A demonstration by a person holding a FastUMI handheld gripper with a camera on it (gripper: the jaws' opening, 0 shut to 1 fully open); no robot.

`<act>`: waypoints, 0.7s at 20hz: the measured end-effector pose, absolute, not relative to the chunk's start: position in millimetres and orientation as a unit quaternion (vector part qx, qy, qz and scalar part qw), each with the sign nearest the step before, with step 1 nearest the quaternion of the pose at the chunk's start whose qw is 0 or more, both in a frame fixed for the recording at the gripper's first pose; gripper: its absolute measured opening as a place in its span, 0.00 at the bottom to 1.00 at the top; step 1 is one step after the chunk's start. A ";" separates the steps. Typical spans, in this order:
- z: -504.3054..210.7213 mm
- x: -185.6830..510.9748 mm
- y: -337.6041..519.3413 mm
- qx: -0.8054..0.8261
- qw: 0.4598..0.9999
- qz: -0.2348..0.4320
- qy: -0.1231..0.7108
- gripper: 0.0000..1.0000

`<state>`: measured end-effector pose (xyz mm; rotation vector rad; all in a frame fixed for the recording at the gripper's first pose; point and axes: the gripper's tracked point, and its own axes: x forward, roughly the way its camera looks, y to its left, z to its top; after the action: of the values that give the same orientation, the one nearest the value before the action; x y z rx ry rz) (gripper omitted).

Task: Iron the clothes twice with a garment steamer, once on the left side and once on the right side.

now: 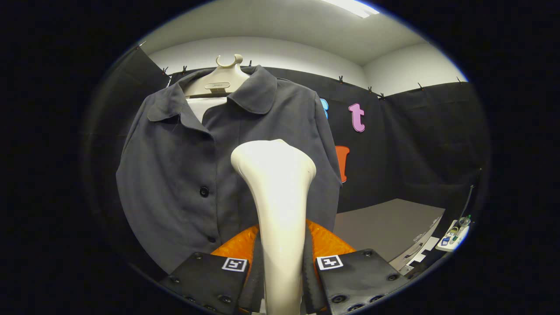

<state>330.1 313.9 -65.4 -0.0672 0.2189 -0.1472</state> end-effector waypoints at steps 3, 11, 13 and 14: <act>-76.0 323.7 310.8 -0.033 0.990 -0.076 0.116 0.44; -103.0 307.6 314.1 -0.055 0.987 -0.070 0.133 0.44; -112.9 303.1 316.1 -0.054 0.986 -0.068 0.141 0.44; -118.1 301.8 316.9 -0.051 0.986 -0.068 0.145 0.44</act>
<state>301.8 316.9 -118.1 -0.1033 0.2918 -0.1369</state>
